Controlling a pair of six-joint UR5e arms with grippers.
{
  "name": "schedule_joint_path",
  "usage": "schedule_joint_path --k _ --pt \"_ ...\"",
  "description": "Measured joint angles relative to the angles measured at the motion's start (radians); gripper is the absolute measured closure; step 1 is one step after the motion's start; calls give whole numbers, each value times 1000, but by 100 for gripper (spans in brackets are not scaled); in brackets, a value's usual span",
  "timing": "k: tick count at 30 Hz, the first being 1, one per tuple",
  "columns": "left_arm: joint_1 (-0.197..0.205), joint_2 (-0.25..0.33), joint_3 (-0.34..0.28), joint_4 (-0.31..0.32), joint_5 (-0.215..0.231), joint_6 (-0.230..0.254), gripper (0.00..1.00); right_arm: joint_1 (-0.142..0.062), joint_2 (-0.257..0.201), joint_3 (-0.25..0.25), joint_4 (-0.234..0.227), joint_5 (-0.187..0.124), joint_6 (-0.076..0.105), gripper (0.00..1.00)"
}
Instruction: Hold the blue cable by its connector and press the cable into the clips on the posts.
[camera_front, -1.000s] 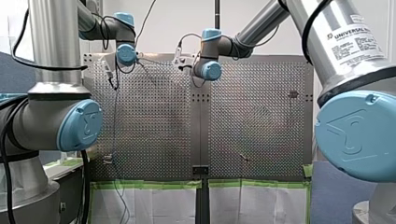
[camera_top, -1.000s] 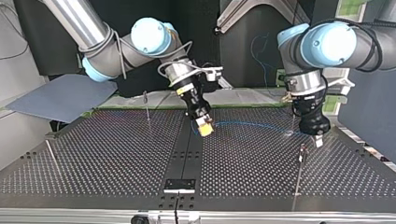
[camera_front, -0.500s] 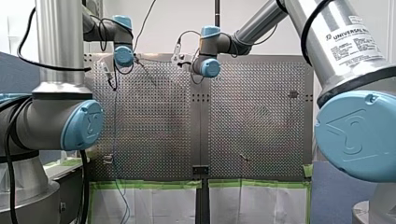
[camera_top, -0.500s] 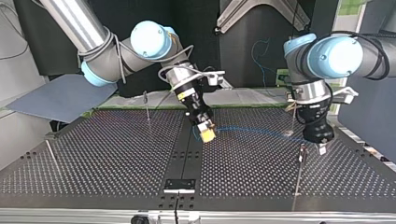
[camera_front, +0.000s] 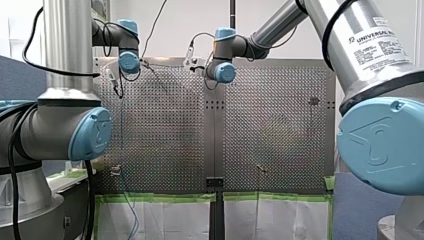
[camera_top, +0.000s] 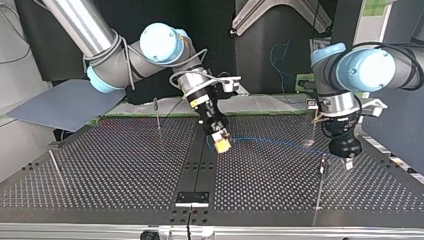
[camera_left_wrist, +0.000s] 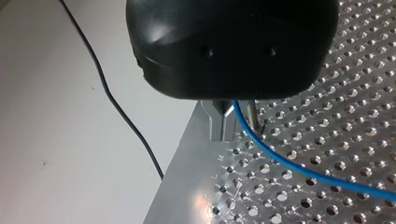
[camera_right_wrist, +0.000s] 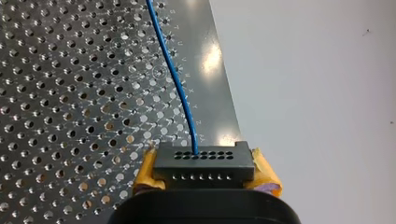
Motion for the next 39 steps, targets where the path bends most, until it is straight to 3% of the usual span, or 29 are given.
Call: schedule_joint_path --k 16,25,39 --pt "35 -6 21 3 69 -22 100 -4 0 -38 14 -3 3 100" --pt "57 -60 45 6 121 -34 100 -17 2 -40 15 -1 7 100" --pt "106 -80 93 34 208 -105 100 -44 31 -54 13 -2 7 100"
